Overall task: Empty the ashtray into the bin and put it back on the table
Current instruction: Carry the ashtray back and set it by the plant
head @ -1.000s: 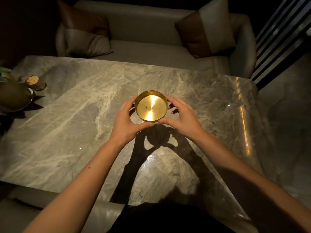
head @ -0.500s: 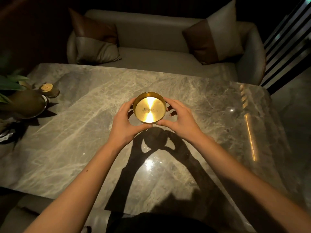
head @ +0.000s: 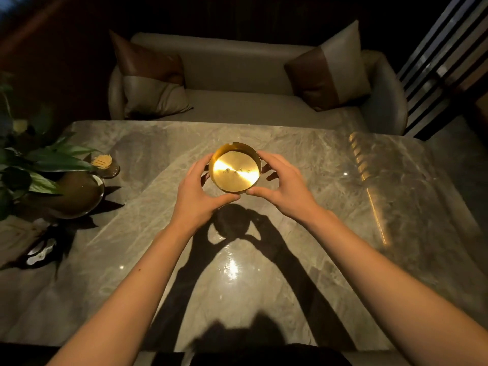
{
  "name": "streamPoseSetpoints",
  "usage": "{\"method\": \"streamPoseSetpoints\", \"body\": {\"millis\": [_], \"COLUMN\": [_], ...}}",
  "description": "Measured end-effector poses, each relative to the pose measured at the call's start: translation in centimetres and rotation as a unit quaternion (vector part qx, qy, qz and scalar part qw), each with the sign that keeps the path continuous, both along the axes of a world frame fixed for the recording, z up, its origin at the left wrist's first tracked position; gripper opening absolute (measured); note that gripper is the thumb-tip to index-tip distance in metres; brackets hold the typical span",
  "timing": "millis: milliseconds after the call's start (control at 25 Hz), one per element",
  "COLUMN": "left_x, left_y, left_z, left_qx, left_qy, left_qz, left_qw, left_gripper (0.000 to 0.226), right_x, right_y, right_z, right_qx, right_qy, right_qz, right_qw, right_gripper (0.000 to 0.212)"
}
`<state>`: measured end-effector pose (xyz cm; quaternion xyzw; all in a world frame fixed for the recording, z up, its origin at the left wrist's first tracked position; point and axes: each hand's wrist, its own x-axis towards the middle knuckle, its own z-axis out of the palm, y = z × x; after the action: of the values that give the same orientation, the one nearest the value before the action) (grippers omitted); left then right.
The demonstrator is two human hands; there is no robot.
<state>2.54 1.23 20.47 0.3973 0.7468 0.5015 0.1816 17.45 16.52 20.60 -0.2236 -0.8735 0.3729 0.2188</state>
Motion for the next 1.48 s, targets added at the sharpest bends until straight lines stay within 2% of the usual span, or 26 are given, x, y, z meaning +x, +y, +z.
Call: {"method": "streamPoseSetpoints", "body": {"millis": [280,720,920,1480], "left_x": [-0.5,1.2,-1.6,-11.2], "left_y": [-2.8,-6.6,-11.1,-27.3], "left_z": [-0.1,0.0,-0.5,-4.8], "left_qx": [0.015,-0.008,-0.027,-0.054], "left_qy": [0.006,0.01,0.024,-0.014], "left_qz": [0.027,0.12,0.151,0.273], "left_qw": [0.999,0.993,0.988,0.96], "left_gripper": [0.095,0.093,0.092,0.097], "right_x": [-1.4,-2.9,-6.8,-20.5], "right_y": [-1.6,-3.3,-7.2,-21.8], "right_z": [0.6,-0.5,-1.3,-5.3], "right_qx": [0.023,-0.014,-0.032,-0.059], "right_qy": [-0.009,0.013,0.006,-0.016], "right_qz": [0.033,0.117,0.142,0.259], "right_qw": [0.999,0.993,0.989,0.964], "right_gripper": [0.081,0.079,0.081,0.082]}}
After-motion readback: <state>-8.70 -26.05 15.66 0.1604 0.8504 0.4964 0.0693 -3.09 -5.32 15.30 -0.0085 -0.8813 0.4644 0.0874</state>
